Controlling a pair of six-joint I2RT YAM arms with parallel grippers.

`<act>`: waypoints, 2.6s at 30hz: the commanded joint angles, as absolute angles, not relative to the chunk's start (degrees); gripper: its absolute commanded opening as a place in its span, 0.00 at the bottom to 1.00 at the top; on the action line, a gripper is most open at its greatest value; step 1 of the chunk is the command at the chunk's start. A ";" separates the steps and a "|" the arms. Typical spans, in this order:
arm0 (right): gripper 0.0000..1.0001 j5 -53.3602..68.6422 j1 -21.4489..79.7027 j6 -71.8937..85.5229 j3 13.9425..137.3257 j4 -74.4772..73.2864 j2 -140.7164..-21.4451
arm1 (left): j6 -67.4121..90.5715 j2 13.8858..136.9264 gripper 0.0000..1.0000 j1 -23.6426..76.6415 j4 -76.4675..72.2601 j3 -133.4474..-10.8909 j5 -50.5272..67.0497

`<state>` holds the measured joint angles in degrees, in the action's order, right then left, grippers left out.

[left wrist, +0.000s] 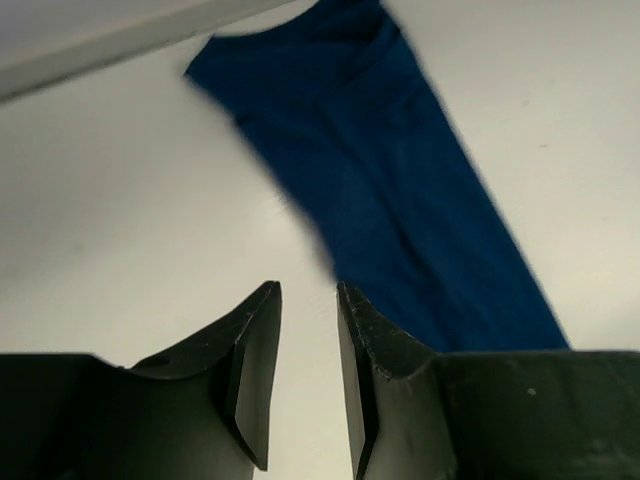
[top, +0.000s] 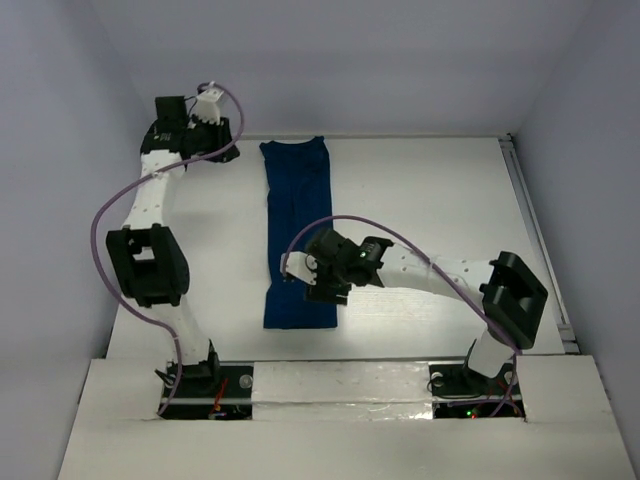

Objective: Fold and stack the t-shirts
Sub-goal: Rotate the tshirt 90 degrees, then grab the bottom of the folded rectangular tshirt with right arm

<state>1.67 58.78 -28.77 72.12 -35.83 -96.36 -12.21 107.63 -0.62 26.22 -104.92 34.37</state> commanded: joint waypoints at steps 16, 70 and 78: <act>1.00 -12.43 58.36 -23.40 76.45 -21.33 -84.98 | -20.39 62.94 0.30 -2.37 8.79 -56.70 36.38; 0.86 -6.69 74.97 -22.68 78.31 -27.68 -112.85 | -21.53 53.35 0.27 -2.37 9.31 -49.48 27.60; 0.70 -2.82 74.45 -22.94 80.59 -30.14 -116.71 | -22.15 52.65 0.28 -2.37 10.90 -49.92 27.69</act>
